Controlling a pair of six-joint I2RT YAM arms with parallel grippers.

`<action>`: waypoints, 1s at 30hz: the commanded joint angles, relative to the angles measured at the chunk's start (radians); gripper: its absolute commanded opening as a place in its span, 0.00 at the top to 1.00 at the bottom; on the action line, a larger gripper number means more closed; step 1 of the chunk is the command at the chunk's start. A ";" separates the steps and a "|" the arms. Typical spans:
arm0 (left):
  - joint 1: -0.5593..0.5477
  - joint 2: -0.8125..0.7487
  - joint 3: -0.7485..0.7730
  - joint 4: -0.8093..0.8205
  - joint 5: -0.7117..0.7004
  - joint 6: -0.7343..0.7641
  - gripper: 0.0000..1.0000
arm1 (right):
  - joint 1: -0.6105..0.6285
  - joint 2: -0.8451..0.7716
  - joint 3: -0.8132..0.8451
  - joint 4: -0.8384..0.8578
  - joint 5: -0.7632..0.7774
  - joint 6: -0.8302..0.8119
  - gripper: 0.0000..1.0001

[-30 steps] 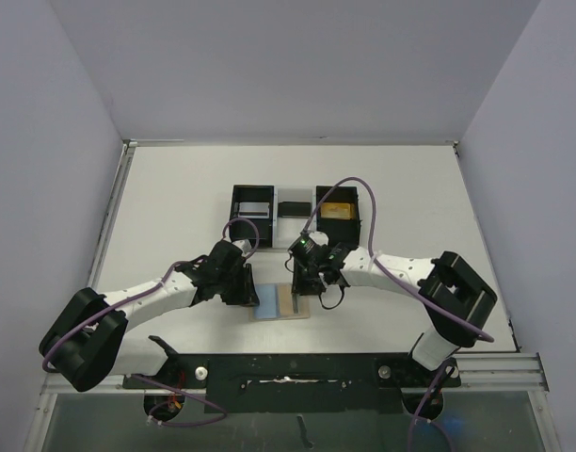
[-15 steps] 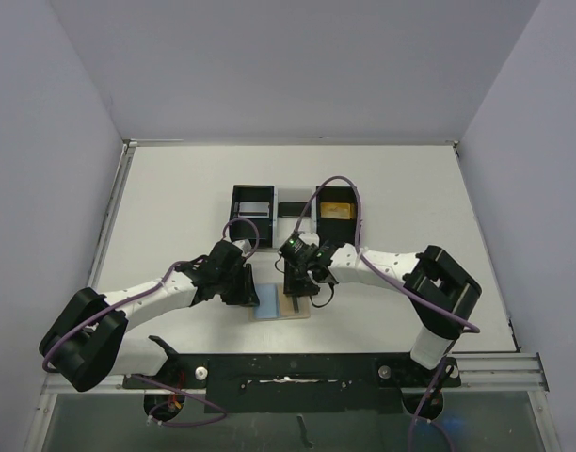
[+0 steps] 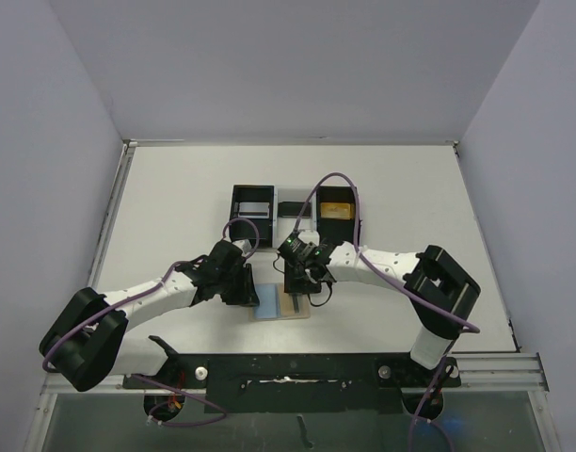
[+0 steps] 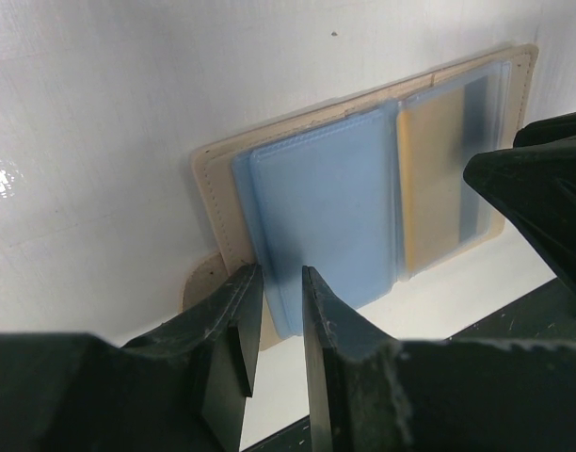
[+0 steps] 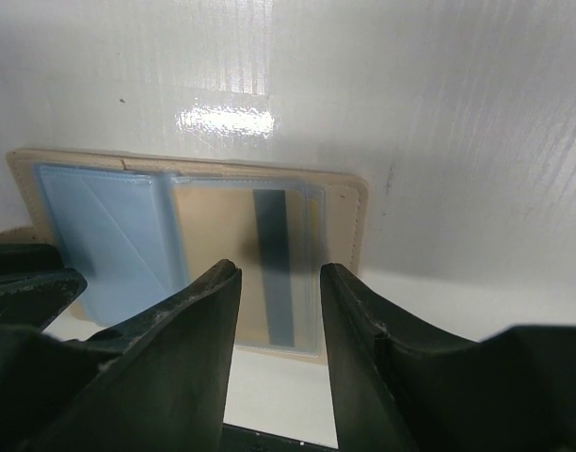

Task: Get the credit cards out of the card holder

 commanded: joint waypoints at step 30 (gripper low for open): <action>-0.004 0.000 0.013 0.029 0.019 0.010 0.79 | 0.088 0.172 0.134 -0.088 0.052 -0.028 0.65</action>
